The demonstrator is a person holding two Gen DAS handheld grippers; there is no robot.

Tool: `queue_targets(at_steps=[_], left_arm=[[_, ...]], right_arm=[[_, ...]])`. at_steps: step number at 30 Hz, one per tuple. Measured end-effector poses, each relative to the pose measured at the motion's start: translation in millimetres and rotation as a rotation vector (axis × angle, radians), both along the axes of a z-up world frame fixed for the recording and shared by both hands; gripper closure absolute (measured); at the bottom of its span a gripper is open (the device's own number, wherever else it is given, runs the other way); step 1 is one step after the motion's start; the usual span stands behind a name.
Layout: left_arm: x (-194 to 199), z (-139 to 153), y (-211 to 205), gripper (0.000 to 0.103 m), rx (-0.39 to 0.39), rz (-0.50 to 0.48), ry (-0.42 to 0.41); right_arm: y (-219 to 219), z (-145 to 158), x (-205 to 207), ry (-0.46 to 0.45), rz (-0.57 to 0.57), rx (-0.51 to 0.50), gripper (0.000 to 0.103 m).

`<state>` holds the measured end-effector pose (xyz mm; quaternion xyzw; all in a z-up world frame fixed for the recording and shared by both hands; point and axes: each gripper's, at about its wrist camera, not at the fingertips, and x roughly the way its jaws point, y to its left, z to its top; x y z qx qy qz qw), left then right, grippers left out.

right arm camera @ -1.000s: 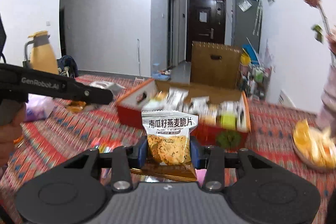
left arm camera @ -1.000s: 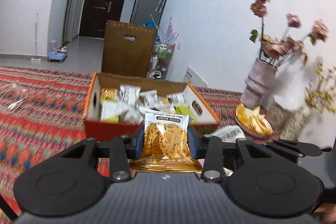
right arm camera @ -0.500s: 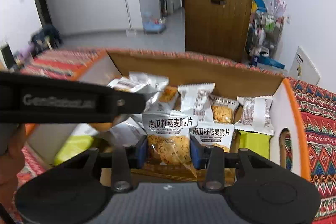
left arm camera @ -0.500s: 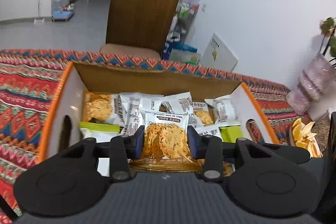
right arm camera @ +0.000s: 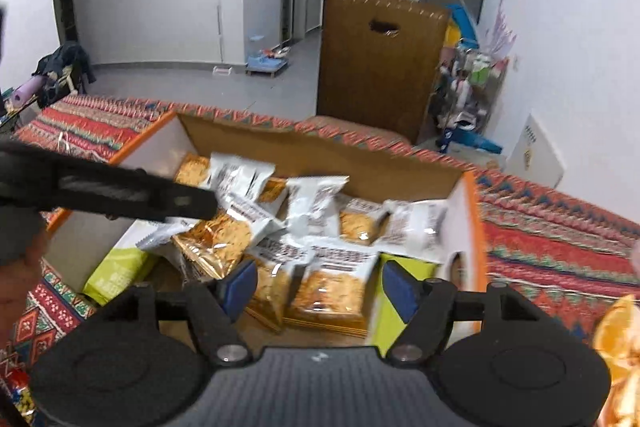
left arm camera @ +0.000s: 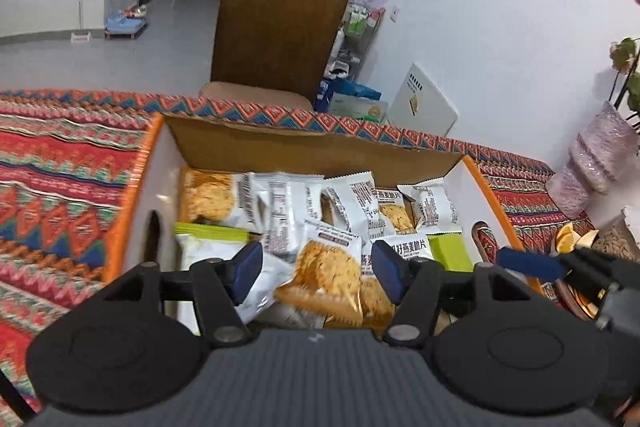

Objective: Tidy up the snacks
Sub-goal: 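Open both grippers to drop the packets into the box, then move both tools back toward the pink packets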

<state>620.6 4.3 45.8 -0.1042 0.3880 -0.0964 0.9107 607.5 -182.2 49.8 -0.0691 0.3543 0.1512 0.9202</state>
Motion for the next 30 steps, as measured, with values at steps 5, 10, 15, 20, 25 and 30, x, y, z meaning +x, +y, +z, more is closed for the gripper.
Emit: queue_targets(at_steps=[5,10,15,20,25,30], left_arm=[[-54,37,12,0.029,0.029,-0.013,-0.077],[-123,65,24,0.019,0.044,-0.026,-0.156],[-207,79,27,0.006,0.09,-0.028,-0.244],[-293,71,24,0.001,0.127,-0.048,-0.329],[-374,43,16,0.001,0.182,-0.005,-0.386],[-431,22,9,0.0,0.141,0.004,-0.367]], right_arm=[[-22,32,-28,-0.041,-0.02,0.017,0.034],[-37,58,-80,-0.096,-0.017,0.028,0.027],[-53,69,-150,-0.16,-0.004,0.069,0.023],[-63,65,-225,-0.21,0.019,0.097,0.019],[-70,50,-300,-0.255,0.014,0.124,0.017],[-71,21,-375,-0.266,0.027,0.151,0.014]])
